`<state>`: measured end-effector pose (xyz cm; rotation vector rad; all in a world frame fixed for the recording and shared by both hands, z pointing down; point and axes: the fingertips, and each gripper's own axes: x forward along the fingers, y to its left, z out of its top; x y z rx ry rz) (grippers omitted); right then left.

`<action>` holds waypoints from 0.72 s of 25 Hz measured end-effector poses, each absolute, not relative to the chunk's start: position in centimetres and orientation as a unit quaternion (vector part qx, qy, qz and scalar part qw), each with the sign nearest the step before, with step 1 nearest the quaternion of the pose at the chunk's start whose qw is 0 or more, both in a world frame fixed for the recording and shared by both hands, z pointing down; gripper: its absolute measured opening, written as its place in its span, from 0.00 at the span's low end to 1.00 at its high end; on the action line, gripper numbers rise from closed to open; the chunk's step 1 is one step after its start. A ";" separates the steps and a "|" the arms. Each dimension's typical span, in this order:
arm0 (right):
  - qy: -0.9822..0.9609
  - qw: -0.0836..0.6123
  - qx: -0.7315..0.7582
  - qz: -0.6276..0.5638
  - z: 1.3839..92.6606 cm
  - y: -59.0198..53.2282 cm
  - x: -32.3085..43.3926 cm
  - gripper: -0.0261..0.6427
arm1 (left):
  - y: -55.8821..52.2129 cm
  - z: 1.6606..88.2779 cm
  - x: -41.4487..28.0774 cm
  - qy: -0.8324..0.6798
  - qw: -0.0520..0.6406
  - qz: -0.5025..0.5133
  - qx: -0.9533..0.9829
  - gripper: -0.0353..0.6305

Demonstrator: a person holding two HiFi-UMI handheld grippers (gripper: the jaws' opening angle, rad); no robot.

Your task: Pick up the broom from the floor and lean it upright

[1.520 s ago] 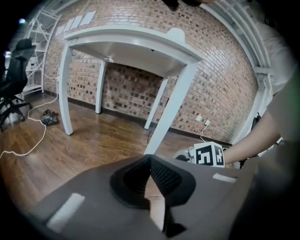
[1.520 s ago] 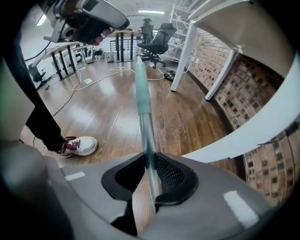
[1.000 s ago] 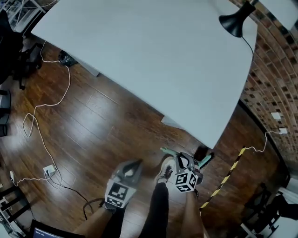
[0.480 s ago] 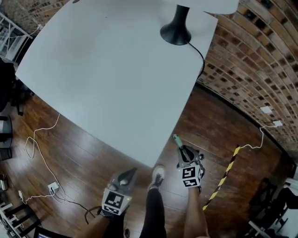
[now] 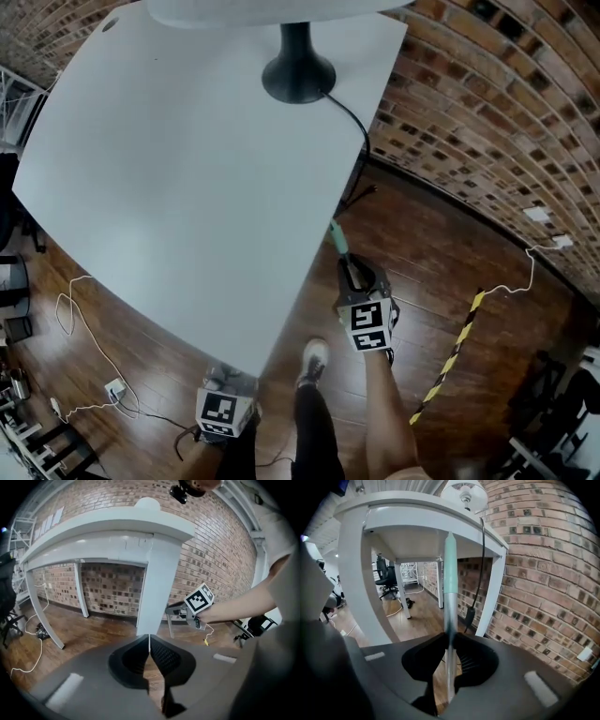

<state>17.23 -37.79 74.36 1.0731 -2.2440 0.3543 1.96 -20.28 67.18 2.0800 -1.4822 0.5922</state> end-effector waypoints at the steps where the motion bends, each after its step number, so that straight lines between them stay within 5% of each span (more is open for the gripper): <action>1: -0.851 0.301 0.407 0.136 74.0 -38.3 16.8 0.17 | -20.5 67.3 1.8 -0.549 0.257 0.220 0.764 0.05; 18: -0.860 0.245 0.421 0.152 70.8 -41.6 14.3 0.17 | -20.3 68.7 2.3 -0.554 0.260 0.257 0.748 0.05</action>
